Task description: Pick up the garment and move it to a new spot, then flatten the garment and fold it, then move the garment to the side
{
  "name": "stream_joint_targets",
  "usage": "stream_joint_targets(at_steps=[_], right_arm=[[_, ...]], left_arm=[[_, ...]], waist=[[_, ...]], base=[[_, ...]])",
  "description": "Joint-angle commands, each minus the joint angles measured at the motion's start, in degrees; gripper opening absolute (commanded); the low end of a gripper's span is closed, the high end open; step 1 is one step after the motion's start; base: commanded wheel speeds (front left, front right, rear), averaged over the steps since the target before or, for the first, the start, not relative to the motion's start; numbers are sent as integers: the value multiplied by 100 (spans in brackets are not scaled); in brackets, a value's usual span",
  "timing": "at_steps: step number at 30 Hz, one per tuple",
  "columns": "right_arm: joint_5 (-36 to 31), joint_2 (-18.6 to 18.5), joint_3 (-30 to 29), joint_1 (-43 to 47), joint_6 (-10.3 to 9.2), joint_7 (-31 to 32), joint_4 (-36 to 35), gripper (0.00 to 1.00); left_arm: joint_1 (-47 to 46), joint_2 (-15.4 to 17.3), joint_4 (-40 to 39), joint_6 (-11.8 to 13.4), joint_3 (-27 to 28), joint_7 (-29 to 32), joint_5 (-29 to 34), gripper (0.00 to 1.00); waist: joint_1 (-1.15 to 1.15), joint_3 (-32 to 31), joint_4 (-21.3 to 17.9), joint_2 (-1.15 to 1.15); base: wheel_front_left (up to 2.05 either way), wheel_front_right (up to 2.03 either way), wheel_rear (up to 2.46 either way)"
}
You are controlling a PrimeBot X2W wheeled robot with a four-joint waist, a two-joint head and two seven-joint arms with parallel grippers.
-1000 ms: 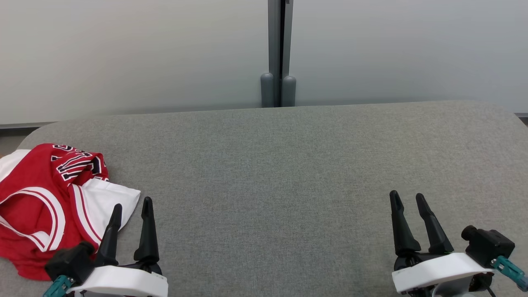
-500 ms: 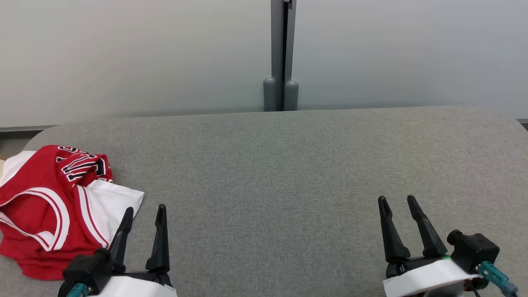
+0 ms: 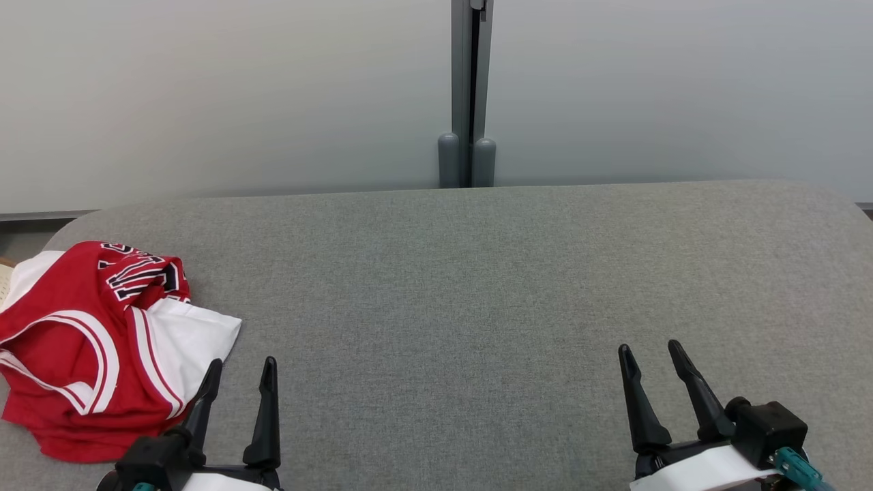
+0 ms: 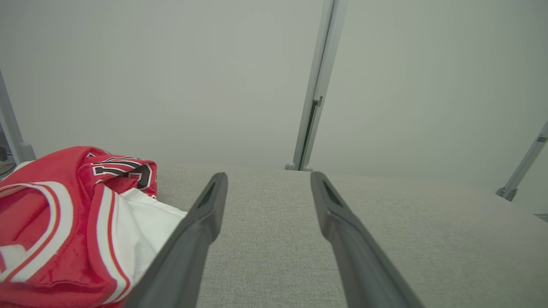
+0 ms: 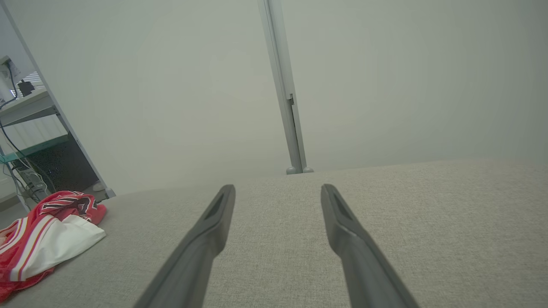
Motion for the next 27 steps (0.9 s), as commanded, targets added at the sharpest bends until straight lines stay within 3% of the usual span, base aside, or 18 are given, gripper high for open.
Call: stream_joint_targets(at_steps=[1,27], right_arm=[[-152,-29,-3,-24,1,-69,-16,100],[-883,-37,-231,27,1,-319,62,100]], left_arm=[[24,16,29,-53,55,-61,157,100],[85,-13,36,-79,138,-308,1164,100]], waist=[[0,10,6,0],[0,51,51,0]], base=[[0,0,0],[0,0,0]])
